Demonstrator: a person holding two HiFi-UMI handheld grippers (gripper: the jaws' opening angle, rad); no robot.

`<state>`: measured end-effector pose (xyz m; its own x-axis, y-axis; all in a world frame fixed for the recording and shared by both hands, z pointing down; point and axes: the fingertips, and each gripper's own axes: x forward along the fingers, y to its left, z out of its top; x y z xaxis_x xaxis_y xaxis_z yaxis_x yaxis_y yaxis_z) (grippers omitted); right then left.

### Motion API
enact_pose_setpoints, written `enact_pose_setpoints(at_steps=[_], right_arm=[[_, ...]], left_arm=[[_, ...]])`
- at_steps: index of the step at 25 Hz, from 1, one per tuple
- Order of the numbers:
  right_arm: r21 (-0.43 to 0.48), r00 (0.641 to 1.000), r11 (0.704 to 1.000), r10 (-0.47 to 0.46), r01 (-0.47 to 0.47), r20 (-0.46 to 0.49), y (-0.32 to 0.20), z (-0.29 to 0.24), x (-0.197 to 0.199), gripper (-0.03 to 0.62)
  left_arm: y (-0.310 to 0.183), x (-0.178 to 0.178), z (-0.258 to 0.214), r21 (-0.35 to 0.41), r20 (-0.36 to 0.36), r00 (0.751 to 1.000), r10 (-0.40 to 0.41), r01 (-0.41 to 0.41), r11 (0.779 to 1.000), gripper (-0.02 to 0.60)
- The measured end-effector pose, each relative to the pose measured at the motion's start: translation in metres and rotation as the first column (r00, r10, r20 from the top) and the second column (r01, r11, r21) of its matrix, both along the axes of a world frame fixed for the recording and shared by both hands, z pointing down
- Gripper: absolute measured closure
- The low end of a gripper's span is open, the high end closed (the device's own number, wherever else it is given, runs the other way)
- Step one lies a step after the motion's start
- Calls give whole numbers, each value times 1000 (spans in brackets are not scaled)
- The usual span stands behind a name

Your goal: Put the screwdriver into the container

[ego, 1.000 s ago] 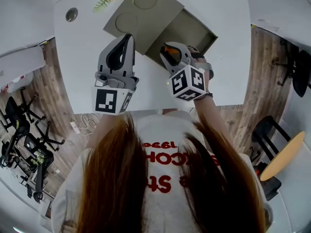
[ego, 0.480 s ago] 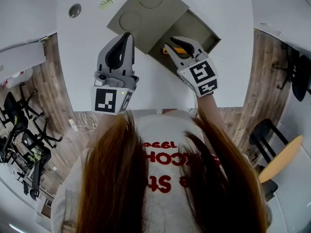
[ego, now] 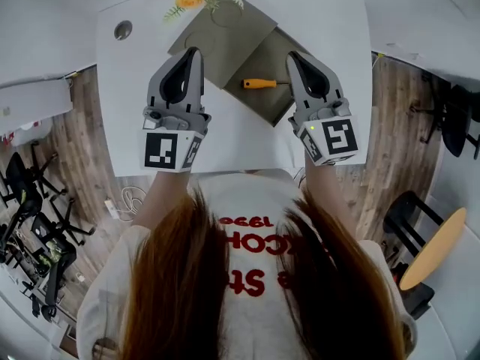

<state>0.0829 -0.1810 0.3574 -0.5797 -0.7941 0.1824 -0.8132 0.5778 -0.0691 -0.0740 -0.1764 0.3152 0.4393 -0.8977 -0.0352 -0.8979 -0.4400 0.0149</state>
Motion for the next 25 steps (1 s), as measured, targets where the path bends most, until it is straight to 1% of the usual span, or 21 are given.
enact_pose_setpoints(at_steps=[5, 9, 11, 15, 17, 20, 25], right_arm=[[79, 998, 996, 31, -35, 51, 3, -38, 6, 588], [110, 998, 994, 10, -18, 68, 4, -58, -5, 588], [117, 998, 993, -19, 11, 64, 5, -63, -16, 588], [137, 995, 989, -69, 59, 66, 5, -69, -41, 589], [148, 995, 987, -73, 63, 62, 6, -72, -49, 589], [137, 996, 989, -64, 55, 61, 5, -72, -54, 589], [131, 996, 990, -67, 58, 64, 5, -78, -55, 589]], left_arm=[[3, -3, -24, 64, -2, 1000, -13, 13, 998, 575], [8, -19, -38, 96, -4, 999, -52, 52, 994, 575], [13, -30, -43, 105, -1, 997, -80, 80, 991, 575], [23, -55, -50, 124, 28, 991, -131, 127, 984, 575], [28, -67, -53, 130, 32, 988, -154, 149, 980, 575], [33, -79, -55, 137, 26, 984, -179, 174, 975, 575], [35, -82, -56, 140, 13, 983, -183, 179, 974, 575]])
